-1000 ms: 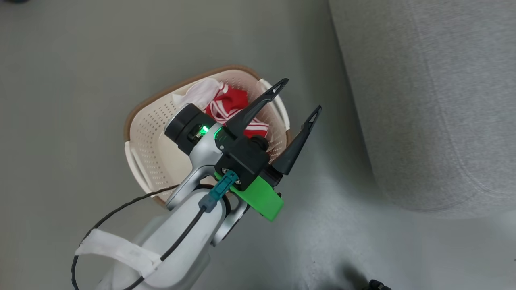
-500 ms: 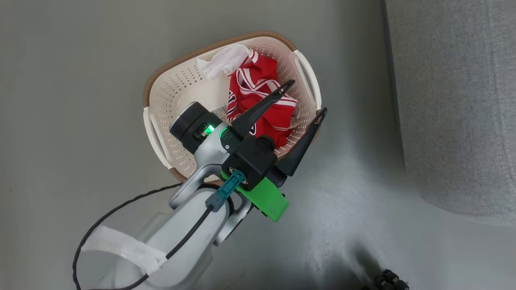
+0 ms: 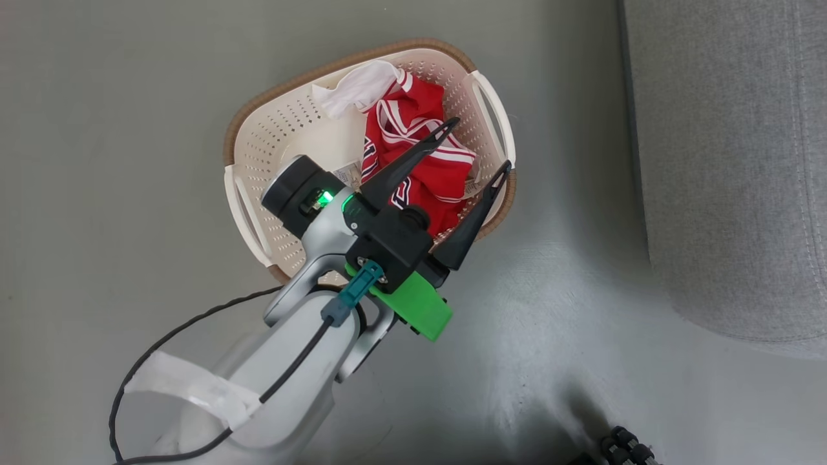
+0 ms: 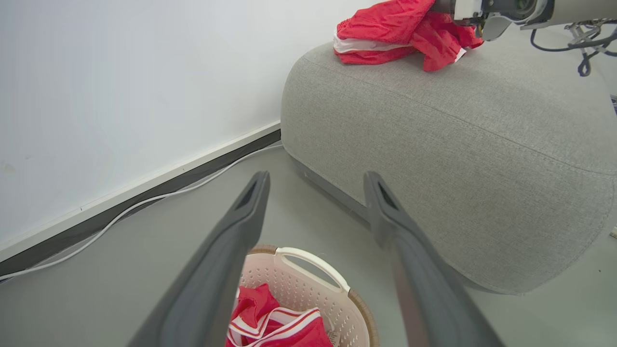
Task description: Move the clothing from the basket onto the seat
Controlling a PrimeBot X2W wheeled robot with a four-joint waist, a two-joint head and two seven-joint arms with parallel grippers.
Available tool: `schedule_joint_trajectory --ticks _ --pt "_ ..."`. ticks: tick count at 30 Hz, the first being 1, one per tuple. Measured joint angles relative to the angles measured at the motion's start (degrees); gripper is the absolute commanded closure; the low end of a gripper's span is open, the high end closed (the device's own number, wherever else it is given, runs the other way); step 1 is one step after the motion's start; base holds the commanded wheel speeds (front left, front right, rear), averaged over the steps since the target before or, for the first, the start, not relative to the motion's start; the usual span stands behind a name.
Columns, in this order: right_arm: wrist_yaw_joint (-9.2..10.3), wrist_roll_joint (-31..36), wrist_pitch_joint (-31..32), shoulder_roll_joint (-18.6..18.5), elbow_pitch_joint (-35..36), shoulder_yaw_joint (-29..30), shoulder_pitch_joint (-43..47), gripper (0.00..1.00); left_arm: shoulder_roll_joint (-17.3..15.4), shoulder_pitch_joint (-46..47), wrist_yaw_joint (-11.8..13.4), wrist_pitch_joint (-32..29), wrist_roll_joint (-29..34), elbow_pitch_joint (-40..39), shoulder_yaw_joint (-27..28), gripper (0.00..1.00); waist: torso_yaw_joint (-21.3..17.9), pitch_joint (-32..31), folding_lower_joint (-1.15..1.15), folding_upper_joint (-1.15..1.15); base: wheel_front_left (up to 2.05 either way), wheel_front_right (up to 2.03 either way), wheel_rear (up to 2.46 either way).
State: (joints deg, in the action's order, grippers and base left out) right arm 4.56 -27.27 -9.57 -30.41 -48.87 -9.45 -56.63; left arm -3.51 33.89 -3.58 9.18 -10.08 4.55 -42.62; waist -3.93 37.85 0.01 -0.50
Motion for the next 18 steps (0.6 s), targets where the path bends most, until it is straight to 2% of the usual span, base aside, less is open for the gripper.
schedule_joint_trajectory --ticks 9,18 --pt "-3.41 0.08 -2.57 1.99 -0.47 -2.24 2.49 0.0 -1.07 -0.09 0.09 1.57 -0.68 2.35 2.0 0.0 -1.24 -1.88 0.0 0.0 0.0 0.0 0.0" --pt "-5.58 1.22 -4.28 3.6 -0.86 -4.13 8.01 0.0 -1.25 -2.04 0.59 3.33 -3.27 5.36 4.11 0.0 -2.86 -6.08 0.0 0.0 0.0 0.0 0.0"
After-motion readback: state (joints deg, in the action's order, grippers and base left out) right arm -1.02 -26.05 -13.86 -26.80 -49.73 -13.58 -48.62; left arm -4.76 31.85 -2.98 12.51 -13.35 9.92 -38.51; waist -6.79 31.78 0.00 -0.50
